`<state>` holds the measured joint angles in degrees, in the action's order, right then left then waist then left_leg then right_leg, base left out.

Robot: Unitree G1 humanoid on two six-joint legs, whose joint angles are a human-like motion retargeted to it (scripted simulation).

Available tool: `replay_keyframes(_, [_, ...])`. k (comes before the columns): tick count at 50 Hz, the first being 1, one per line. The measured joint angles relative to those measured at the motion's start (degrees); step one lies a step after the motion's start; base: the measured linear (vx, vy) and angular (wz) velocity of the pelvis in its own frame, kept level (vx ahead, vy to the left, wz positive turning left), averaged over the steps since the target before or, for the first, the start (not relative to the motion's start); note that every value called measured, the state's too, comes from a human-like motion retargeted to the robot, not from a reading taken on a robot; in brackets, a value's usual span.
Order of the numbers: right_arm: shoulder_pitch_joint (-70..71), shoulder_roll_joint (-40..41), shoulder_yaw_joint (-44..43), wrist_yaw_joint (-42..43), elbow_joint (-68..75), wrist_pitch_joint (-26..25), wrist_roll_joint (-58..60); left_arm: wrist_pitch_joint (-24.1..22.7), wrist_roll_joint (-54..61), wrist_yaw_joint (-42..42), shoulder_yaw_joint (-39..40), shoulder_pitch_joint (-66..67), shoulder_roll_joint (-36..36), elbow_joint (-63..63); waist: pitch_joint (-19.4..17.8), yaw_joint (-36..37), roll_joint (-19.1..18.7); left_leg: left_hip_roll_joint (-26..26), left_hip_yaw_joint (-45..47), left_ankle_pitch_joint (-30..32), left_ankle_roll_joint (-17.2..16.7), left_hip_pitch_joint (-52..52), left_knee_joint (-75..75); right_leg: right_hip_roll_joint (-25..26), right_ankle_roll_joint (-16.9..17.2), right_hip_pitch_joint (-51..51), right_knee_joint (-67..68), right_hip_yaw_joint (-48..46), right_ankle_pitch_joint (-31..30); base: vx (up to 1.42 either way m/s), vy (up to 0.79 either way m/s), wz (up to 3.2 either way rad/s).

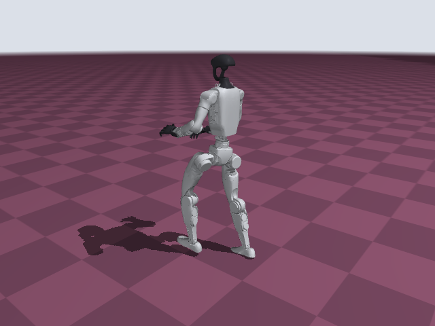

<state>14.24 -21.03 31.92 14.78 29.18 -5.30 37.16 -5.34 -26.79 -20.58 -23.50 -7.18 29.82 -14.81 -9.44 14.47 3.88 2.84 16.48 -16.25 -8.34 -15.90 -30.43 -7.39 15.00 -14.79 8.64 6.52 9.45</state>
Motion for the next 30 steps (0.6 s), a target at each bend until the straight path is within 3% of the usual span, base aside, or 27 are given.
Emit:
replay_keyframes(2, [0.8,0.7,0.1,2.8,0.1,0.5,0.7,-0.4,0.7,-1.3,0.3,0.0,1.4,-0.2,-0.7,-0.5,-2.0,-2.2,-1.4,5.4,-0.7,13.9,22.0,1.9,0.0,-1.5,3.1,0.9,1.5,0.47,0.30,-0.43])
replay_keyframes(4, [0.6,1.3,0.5,3.2,0.7,2.8,-0.3,-0.3,0.3,-2.0,-0.7,-0.2,2.2,-1.6,-0.2,-2.6,-3.2,-3.1,-4.3,11.7,-1.5,21.0,33.2,3.3,-0.8,-2.0,7.1,0.0,2.0,0.44,0.34,0.42])
replay_keyframes(6, [-0.4,1.5,0.6,1.8,1.3,5.6,-2.4,0.5,-0.2,-2.5,-2.4,-0.9,2.7,-3.6,0.1,-5.4,-3.4,-3.0,-7.3,14.9,-2.5,23.7,35.4,4.4,-2.5,-1.4,13.0,-1.9,0.0,0.39,0.25,1.08])
replay_keyframes(8, [-2.2,1.7,-1.3,3.2,0.9,2.6,0.0,1.6,-2.4,-0.8,-1.9,-1.9,2.2,-5.1,-0.7,-7.6,-3.6,-3.0,-9.9,16.0,-3.4,25.2,35.4,5.4,-1.8,3.2,25.0,-2.7,-5.0,0.32,0.24,1.18])
replay_keyframes(10, [-3.3,0.8,-1.9,3.4,-0.8,2.0,0.1,2.7,-4.2,-0.3,-1.5,-3.7,1.4,-6.1,-1.0,-8.9,-3.9,-2.7,-12.0,16.2,-2.2,25.6,35.4,6.7,-0.8,12.2,40.7,-3.0,-12.3,0.25,0.20,0.90])
replay_keyframes(12, [-3.1,-0.4,-1.0,3.6,-2.3,2.2,-0.1,4.0,-5.2,-1.2,-1.4,-5.6,0.6,-7.2,-0.7,-9.3,-4.3,-2.3,-12.4,15.8,-0.9,25.3,35.4,6.0,-2.9,23.4,56.2,-4.5,-14.5,0.21,0.17,0.27])
replay_keyframes(15, [-2.4,-1.0,0.8,2.9,-3.6,2.4,0.9,6.1,-5.8,-1.2,-1.0,-6.3,-0.8,-9.2,-0.2,-9.5,-5.1,-1.3,-11.2,14.7,-0.4,26.3,35.4,1.4,-13.2,38.4,76.2,-8.6,-5.4,0.21,0.17,-0.28])
replay_keyframes(17, [-1.4,-0.9,1.1,1.9,-4.9,2.9,1.4,7.0,-6.0,0.5,-0.1,-6.3,-1.5,-10.4,0.3,-10.4,-5.9,-0.4,-10.9,14.5,0.1,26.5,35.4,0.9,-16.6,47.9,86.8,-10.0,0.1,0.19,0.13,-0.23])
replay_keyframes(23, [1.4,-3.6,1.3,4.5,-12.2,4.8,6.9,7.0,-6.7,-1.9,0.9,-5.5,-3.3,-9.9,2.2,-14.2,-9.9,3.5,-11.3,14.1,0.3,25.2,35.4,3.2,-16.8,75.2,110.8,-15.7,5.4,0.17,0.09,0.02])
replay_keyframes(25, [3.0,-4.4,2.5,5.2,-11.7,4.0,9.5,8.3,-6.9,-5.3,0.6,-5.8,-3.3,-9.2,2.3,-14.3,-10.7,3.8,-10.6,14.2,0.8,25.0,35.4,5.2,-19.0,84.5,117.0,-16.6,5.3,0.17,0.04,-0.18])
replay_keyframes(30, [4.0,-3.8,4.4,8.0,-6.8,1.8,16.4,7.7,-7.1,-5.3,0.1,-5.7,-4.0,-7.9,0.6,-14.9,-11.5,3.9,-10.9,14.0,-1.1,28.6,35.4,5.3,-18.5,96.0,127.0,-20.0,8.3,0.22,0.03,0.18])
